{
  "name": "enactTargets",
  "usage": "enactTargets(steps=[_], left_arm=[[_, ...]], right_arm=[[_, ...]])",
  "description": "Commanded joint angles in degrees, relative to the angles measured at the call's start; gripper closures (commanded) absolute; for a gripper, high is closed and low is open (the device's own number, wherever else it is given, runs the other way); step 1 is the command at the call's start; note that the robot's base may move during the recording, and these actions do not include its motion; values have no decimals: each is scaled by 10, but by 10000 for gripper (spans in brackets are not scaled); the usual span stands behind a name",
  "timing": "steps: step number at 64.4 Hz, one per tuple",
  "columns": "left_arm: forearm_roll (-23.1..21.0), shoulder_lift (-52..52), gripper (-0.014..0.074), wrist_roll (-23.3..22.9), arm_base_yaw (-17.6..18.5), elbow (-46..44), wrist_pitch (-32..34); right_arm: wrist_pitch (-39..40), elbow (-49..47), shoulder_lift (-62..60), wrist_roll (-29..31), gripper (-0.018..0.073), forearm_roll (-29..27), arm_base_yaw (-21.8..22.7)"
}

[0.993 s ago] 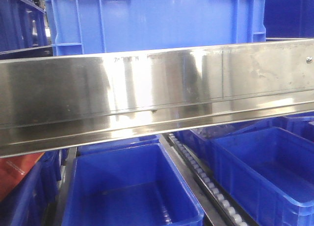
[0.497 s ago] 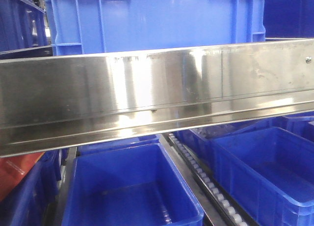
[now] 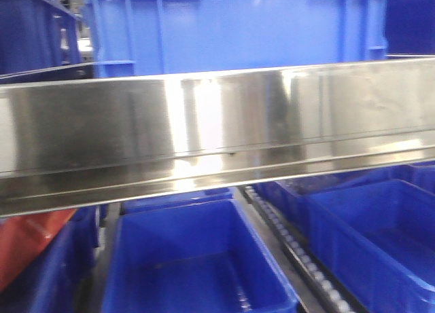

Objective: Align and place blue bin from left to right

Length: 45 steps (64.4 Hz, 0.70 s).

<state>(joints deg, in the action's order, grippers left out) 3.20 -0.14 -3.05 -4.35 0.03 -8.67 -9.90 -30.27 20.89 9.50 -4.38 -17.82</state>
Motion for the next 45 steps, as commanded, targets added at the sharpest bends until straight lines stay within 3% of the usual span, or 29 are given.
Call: enactTargets(steps=[1, 45], left_arm=[[3, 1, 592, 1, -4, 0, 12], [3, 1, 592, 1, -4, 0, 12]], right_arm=[[14, 0, -2, 3, 638, 2, -1], [14, 0, -2, 3, 638, 2, -1]])
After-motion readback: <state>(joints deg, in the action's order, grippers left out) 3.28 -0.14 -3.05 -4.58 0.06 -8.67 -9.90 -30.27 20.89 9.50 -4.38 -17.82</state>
